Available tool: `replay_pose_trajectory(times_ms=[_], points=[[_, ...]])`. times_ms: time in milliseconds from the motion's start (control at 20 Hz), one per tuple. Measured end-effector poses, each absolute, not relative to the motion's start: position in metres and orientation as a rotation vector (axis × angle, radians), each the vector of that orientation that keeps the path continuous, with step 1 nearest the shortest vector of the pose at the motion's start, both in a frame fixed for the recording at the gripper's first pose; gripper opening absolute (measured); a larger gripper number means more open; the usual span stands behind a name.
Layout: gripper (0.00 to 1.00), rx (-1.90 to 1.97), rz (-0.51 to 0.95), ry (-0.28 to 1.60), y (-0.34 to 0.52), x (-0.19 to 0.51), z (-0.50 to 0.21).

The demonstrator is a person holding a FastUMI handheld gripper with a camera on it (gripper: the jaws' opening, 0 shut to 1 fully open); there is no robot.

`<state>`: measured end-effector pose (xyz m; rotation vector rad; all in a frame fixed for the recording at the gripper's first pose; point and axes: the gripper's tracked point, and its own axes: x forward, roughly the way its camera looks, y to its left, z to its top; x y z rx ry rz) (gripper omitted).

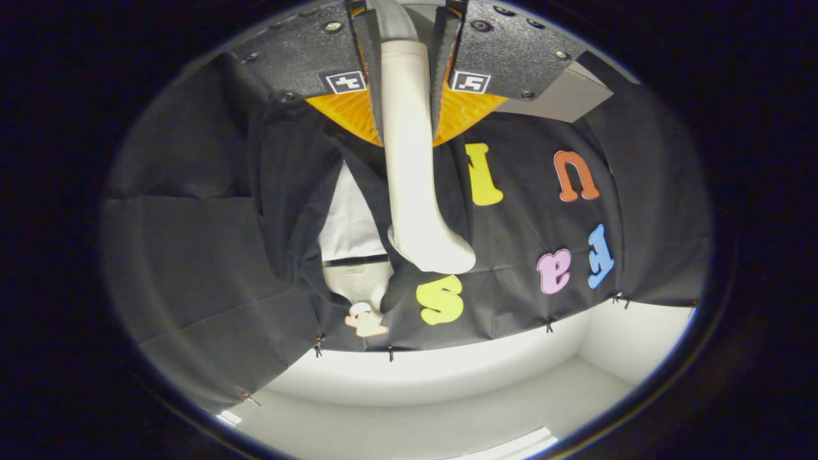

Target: Iron the clothes twice with a garment steamer, once on the left side and once on the right side.

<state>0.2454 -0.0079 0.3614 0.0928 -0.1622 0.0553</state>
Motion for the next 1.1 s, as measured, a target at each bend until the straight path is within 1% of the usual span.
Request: replay_pose_trajectory(times_ms=[200, 450, 1100], points=[[0.35, 0.070, 0.029, -0.150, -0.013, 0.269, 0.361], [0.35, 0.047, 0.019, -0.114, -0.023, 0.281, 0.344], [0.35, 0.039, -0.023, 0.020, -0.055, 0.286, 0.261]])
